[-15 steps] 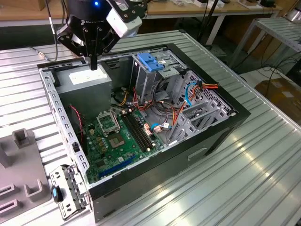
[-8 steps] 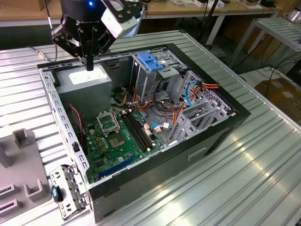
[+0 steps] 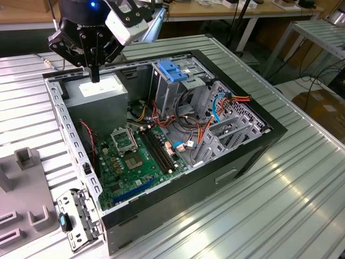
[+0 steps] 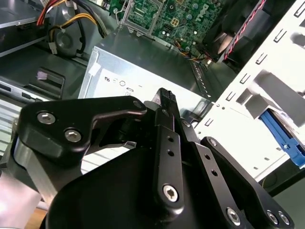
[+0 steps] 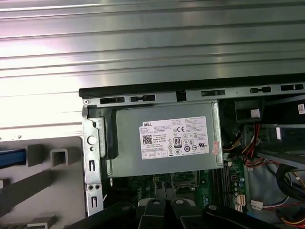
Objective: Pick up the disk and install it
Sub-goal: 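Reach for the disk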
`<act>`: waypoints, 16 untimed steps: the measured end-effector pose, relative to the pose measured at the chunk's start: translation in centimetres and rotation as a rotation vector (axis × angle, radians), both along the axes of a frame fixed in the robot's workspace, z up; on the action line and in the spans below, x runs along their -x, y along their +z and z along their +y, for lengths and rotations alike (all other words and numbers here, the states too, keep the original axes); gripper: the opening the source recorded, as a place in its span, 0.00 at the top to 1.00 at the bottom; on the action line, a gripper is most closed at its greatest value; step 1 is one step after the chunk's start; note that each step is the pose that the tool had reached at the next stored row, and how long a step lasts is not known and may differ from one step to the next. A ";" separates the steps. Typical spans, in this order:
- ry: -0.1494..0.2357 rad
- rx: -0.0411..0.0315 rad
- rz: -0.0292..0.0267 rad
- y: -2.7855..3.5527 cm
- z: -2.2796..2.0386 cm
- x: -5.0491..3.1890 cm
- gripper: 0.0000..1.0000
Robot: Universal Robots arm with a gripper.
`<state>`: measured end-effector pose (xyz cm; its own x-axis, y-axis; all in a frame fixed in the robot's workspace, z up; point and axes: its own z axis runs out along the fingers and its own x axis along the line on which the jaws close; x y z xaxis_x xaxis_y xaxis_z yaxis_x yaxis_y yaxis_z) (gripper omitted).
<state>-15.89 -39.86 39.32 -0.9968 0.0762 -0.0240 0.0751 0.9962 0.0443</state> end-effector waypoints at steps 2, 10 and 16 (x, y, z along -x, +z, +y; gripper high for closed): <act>0.000 -0.0001 0.0000 0.00 0.05 0.25 0.89; 0.000 0.0000 0.0005 0.00 0.62 1.35 0.89; 0.000 0.0000 0.0007 0.00 0.93 2.19 0.89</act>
